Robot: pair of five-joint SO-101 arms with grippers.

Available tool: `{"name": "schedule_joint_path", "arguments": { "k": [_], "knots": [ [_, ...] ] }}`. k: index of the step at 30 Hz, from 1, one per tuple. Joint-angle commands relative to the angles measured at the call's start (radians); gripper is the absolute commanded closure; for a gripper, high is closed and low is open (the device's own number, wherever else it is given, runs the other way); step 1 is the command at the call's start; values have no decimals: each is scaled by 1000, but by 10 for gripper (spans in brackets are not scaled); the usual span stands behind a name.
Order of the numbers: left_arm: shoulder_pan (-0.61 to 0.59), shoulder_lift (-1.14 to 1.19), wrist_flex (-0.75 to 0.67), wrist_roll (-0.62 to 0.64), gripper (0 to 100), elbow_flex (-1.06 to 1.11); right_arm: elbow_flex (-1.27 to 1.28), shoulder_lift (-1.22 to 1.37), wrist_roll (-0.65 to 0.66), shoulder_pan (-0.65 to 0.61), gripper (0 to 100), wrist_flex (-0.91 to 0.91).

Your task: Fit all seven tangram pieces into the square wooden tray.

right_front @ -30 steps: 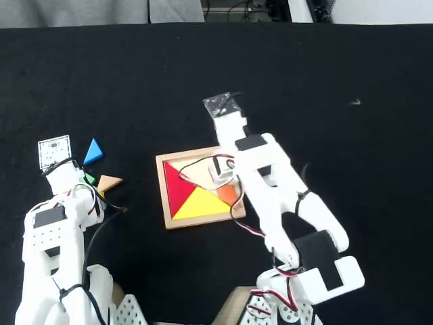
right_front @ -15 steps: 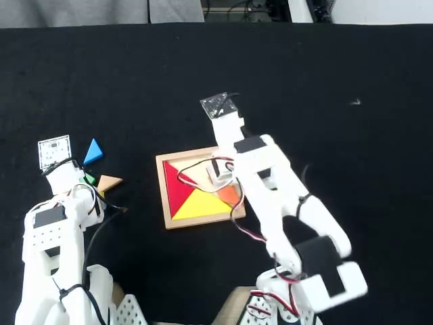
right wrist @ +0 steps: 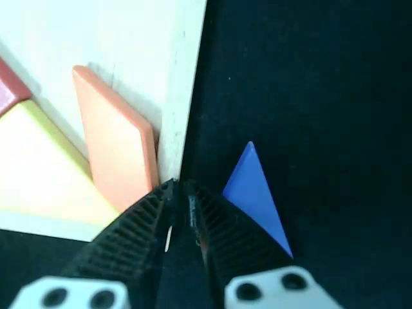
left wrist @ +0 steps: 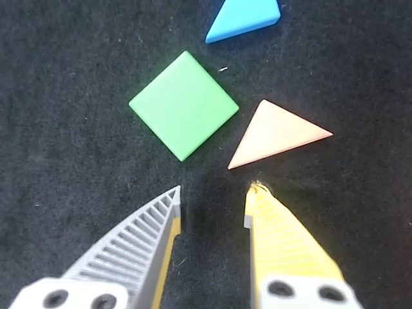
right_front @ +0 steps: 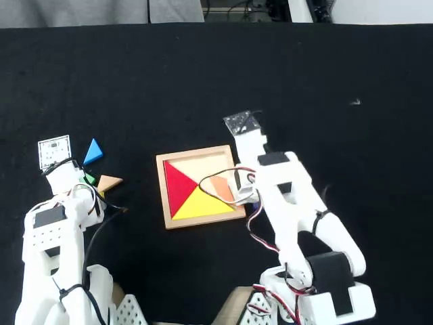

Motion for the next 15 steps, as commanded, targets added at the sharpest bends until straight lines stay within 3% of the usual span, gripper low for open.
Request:
{"name": "schedule_joint_path", "arguments": {
  "k": [1, 6, 15],
  "knots": [
    [13, -17, -12, -3, 831, -10, 2, -39, 5, -80, 987, 12],
    [13, -17, -12, -3, 831, -10, -1, -44, 2, -126, 987, 20],
    [13, -17, -12, -3, 831, -10, -133, -44, 2, -51, 987, 75]
  ]
}}
